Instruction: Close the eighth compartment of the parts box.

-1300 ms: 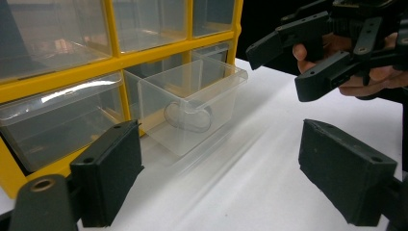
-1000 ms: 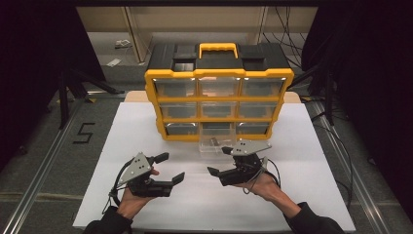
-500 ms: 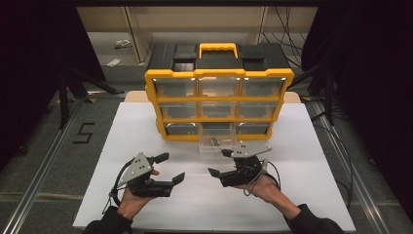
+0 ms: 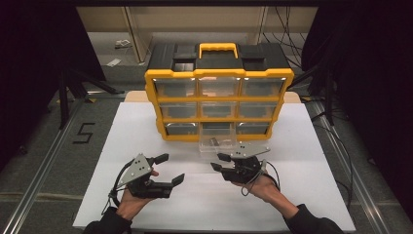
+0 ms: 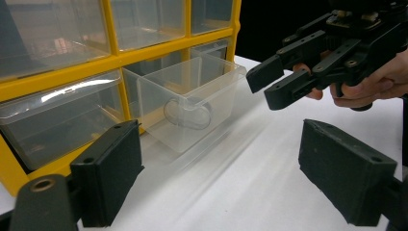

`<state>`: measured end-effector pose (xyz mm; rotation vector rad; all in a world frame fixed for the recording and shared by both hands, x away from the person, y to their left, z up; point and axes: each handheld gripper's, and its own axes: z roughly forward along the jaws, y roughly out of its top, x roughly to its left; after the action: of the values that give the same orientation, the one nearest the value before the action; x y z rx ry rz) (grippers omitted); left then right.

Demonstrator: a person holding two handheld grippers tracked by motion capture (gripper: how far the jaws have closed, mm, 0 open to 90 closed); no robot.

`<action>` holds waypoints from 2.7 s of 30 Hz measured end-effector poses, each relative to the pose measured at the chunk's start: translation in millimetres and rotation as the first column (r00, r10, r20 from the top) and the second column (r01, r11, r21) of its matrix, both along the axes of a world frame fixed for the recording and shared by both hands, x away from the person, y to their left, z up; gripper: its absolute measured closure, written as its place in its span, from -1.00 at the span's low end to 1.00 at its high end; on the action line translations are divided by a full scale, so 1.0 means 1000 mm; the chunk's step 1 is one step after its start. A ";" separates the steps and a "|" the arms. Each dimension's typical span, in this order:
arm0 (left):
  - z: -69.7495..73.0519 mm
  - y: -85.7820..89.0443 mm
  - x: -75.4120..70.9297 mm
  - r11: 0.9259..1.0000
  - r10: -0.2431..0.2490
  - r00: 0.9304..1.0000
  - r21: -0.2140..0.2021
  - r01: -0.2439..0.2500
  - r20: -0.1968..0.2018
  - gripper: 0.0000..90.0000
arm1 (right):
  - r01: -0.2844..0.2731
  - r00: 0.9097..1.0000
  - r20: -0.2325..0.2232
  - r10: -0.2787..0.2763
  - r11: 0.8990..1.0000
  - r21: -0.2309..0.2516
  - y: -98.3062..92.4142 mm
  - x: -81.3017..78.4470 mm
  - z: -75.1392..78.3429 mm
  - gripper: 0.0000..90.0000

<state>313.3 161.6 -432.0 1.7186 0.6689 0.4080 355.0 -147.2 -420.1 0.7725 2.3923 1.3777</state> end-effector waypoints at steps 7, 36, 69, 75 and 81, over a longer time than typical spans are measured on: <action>0.000 -0.001 0.001 1.000 -0.001 1.000 0.000 0.001 -0.002 -0.67 | 0.030 1.000 0.002 -0.030 0.999 -0.018 -0.003 0.006 -0.004 0.66; -0.001 0.000 0.001 1.000 0.001 1.000 0.001 -0.001 -0.006 -0.67 | 0.107 0.994 0.015 -0.106 0.991 -0.082 -0.003 0.024 -0.014 1.00; -0.001 -0.001 0.001 1.000 -0.001 1.000 0.006 0.001 -0.006 -0.67 | 0.134 0.990 0.051 -0.129 0.985 -0.105 0.003 0.031 -0.015 1.00; -0.001 -0.001 0.001 1.000 0.000 1.000 0.006 0.000 -0.007 -0.67 | 0.150 0.988 0.062 -0.145 0.984 -0.096 0.004 0.034 -0.014 1.00; -0.001 -0.001 0.002 1.000 0.000 1.000 0.005 0.000 -0.008 -0.67 | 0.158 0.986 0.074 -0.151 0.982 -0.105 0.004 0.039 -0.015 1.00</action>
<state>314.8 160.6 -433.1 1.7256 0.6739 0.4030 393.7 -142.9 -435.0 0.8501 2.2835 1.1813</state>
